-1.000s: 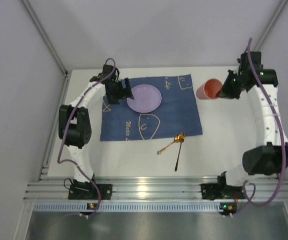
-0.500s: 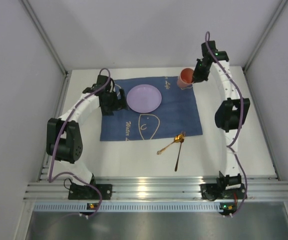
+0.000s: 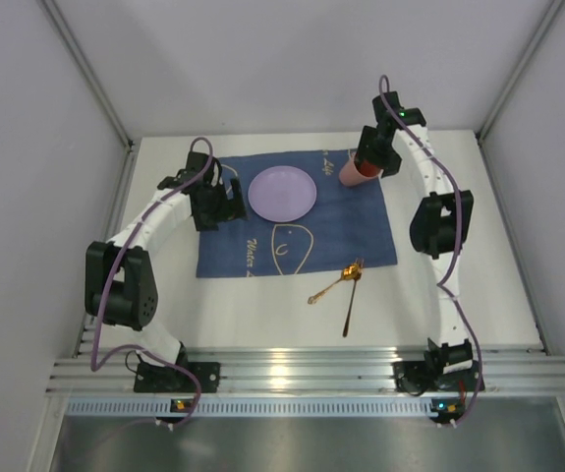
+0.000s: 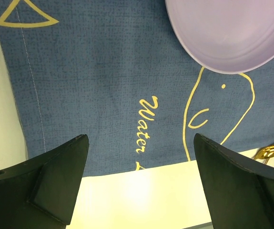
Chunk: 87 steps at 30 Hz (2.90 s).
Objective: Set the dinner table for one person
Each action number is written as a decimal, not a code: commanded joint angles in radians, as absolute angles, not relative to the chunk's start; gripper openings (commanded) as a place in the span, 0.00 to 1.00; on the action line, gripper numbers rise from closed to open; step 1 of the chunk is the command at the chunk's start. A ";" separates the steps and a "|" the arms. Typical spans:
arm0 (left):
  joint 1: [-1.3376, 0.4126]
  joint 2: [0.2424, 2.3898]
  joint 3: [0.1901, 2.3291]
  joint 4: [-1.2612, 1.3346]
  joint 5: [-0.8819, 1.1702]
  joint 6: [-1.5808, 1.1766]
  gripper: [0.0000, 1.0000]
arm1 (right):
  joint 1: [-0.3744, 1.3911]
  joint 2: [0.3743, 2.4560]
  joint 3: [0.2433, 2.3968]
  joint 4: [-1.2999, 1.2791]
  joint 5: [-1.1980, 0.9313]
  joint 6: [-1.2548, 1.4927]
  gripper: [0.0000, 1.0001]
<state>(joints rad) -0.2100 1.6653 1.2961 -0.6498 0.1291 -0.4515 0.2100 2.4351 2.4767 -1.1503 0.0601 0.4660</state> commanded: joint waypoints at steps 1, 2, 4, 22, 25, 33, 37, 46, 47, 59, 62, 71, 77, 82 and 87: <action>-0.206 1.628 1.287 -0.644 0.120 -0.465 0.96 | 0.229 2.419 2.513 -1.083 0.063 0.462 0.71; -0.206 1.628 1.287 -0.644 0.118 -0.465 0.96 | 0.229 2.402 2.513 -1.051 0.060 0.465 0.76; -0.206 1.631 1.289 -0.644 0.120 -0.465 0.97 | 0.229 2.376 2.517 -1.020 0.055 0.477 0.83; -0.222 1.646 1.353 -0.638 0.159 -0.402 0.97 | 0.236 2.320 2.445 -0.887 -0.037 0.476 1.00; -0.259 1.631 1.355 -0.611 0.198 -0.356 0.97 | 0.236 2.292 2.438 -0.864 -0.083 0.457 1.00; -0.423 1.650 1.382 -0.580 0.299 -0.266 0.98 | 0.233 2.016 2.146 -0.747 -0.146 0.391 1.00; -0.532 1.655 1.376 -0.578 0.307 -0.247 0.98 | 0.239 1.796 1.980 -0.802 -0.059 0.380 1.00; -0.802 1.730 1.338 -0.560 0.226 -0.238 0.95 | 0.238 1.210 1.395 -0.781 0.129 0.448 1.00; -0.816 1.741 1.335 -0.549 0.195 -0.242 0.95 | 0.238 1.177 1.353 -0.776 0.120 0.457 1.00; -0.904 1.953 1.417 -0.560 -0.034 -0.198 0.78 | 0.236 0.890 1.197 -0.937 0.005 0.465 0.99; -0.904 2.002 1.440 -0.545 -0.014 -0.205 0.74 | 0.236 0.867 1.192 -0.994 0.005 0.451 1.00; -0.949 2.022 1.444 -0.532 0.034 -0.245 0.68 | 0.236 0.854 1.203 -1.031 0.044 0.439 1.00; -0.956 1.944 1.437 -0.567 0.009 -0.250 0.67 | 0.238 0.874 1.171 -0.986 0.022 0.474 1.00; -0.956 1.899 1.460 -0.623 -0.043 -0.218 0.66 | 0.236 0.882 1.147 -0.971 0.015 0.485 1.00; -0.956 1.862 1.454 -0.627 0.052 -0.218 0.64 | 0.236 0.890 1.131 -0.962 0.017 0.485 1.00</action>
<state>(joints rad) -0.9516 1.9247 1.4452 -0.6109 -0.0109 -0.2314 0.2329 0.8867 1.1320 -1.0115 0.0204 0.4755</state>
